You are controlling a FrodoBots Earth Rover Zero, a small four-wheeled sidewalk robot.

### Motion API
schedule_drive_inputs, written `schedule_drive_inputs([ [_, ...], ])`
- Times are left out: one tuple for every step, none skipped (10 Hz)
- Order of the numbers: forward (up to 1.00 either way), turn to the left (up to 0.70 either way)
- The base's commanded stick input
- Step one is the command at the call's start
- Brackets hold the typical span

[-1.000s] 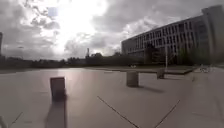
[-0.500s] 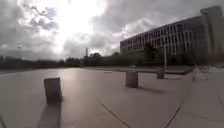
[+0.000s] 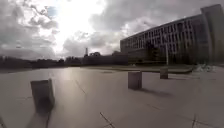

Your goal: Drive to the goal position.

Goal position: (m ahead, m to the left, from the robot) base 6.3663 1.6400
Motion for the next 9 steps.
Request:
schedule_drive_inputs([
  [0.70, 0.00],
  [0.70, 0.00],
  [0.70, 0.00],
  [0.70, 0.00],
  [0.70, 0.00],
  [0.70, 0.00],
  [0.70, 0.00],
  [0.70, 0.00],
  [0.70, 0.00],
])
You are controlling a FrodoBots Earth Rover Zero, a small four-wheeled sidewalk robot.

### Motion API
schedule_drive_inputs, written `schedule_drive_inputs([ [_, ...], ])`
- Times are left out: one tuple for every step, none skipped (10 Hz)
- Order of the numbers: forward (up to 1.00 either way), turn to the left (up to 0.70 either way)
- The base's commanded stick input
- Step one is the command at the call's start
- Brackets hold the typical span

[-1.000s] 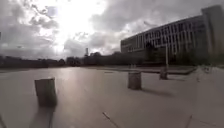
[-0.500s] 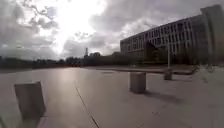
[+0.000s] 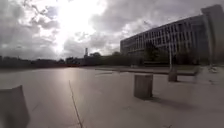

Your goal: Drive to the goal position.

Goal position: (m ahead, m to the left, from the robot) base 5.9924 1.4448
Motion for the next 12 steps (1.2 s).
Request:
schedule_drive_inputs([
  [0.70, 0.00],
  [0.70, 0.00],
  [0.70, 0.19],
  [0.70, 0.35],
  [0.70, 0.35],
  [0.70, 0.35],
  [0.70, 0.35],
  [0.70, 0.35],
  [0.70, 0.35],
  [0.70, 0.35],
  [0.70, 0.35],
  [0.70, 0.35],
])
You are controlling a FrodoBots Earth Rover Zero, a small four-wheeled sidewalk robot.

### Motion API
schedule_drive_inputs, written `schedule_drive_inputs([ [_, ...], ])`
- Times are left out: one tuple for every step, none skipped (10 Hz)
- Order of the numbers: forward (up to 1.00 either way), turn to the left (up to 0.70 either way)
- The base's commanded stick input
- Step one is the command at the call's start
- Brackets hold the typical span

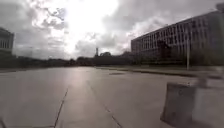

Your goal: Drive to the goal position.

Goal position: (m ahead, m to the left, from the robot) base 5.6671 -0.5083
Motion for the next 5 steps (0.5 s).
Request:
schedule_drive_inputs([
  [0.70, 0.35],
  [0.70, 0.35],
  [0.70, 0.35],
  [0.70, 0.35],
  [0.70, 0.17],
])
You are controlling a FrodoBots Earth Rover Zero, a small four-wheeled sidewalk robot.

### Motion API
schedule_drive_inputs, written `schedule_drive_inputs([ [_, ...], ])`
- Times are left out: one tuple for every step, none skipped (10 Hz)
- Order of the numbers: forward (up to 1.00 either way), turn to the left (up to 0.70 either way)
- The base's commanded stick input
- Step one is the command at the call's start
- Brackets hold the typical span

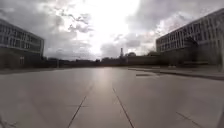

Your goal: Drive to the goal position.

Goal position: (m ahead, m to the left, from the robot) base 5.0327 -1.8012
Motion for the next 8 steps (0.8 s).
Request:
schedule_drive_inputs([
  [0.70, 0.00],
  [0.70, 0.00],
  [0.70, 0.00],
  [0.70, 0.00],
  [0.70, 0.00],
  [0.70, -0.04],
  [0.70, -0.11],
  [0.70, -0.18],
])
